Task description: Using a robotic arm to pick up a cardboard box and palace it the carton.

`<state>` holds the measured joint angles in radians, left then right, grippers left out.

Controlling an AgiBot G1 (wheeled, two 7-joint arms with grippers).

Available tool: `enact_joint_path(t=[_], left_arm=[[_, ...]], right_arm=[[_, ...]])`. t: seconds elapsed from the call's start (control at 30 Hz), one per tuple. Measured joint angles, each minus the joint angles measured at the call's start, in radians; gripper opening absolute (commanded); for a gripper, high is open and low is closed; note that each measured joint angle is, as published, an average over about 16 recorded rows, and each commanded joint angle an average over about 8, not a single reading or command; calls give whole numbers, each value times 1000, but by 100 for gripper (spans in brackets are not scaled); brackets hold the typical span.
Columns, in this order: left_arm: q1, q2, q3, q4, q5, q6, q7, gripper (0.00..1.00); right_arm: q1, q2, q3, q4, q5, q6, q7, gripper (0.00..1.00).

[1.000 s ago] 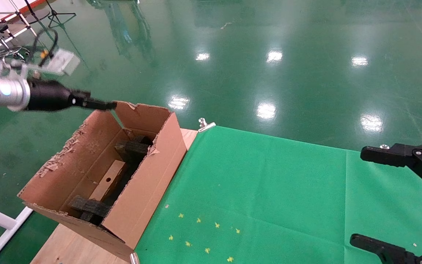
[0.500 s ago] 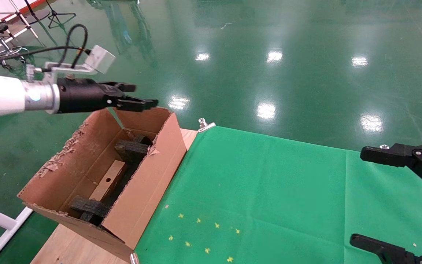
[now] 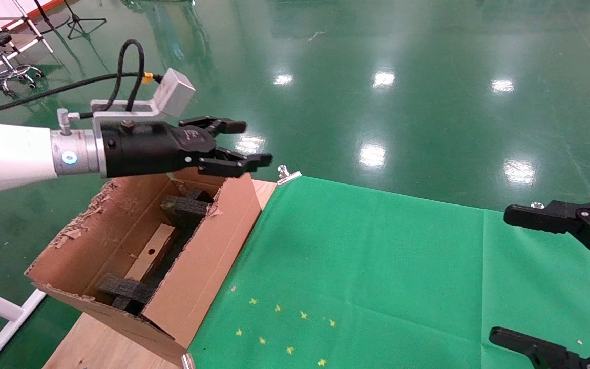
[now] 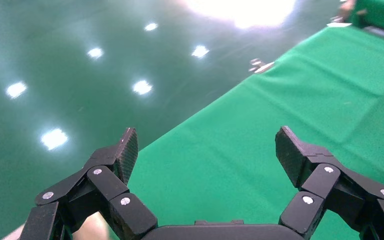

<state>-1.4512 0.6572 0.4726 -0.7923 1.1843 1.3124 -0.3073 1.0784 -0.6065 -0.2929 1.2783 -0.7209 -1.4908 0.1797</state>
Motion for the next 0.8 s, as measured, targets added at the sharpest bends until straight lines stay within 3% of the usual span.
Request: enact_joint_path(t=[0.8], left_arm=[[325, -40, -167, -425, -392, 158, 103, 100]], right_arm=[[0, 1, -1, 0, 1, 1, -1, 100]])
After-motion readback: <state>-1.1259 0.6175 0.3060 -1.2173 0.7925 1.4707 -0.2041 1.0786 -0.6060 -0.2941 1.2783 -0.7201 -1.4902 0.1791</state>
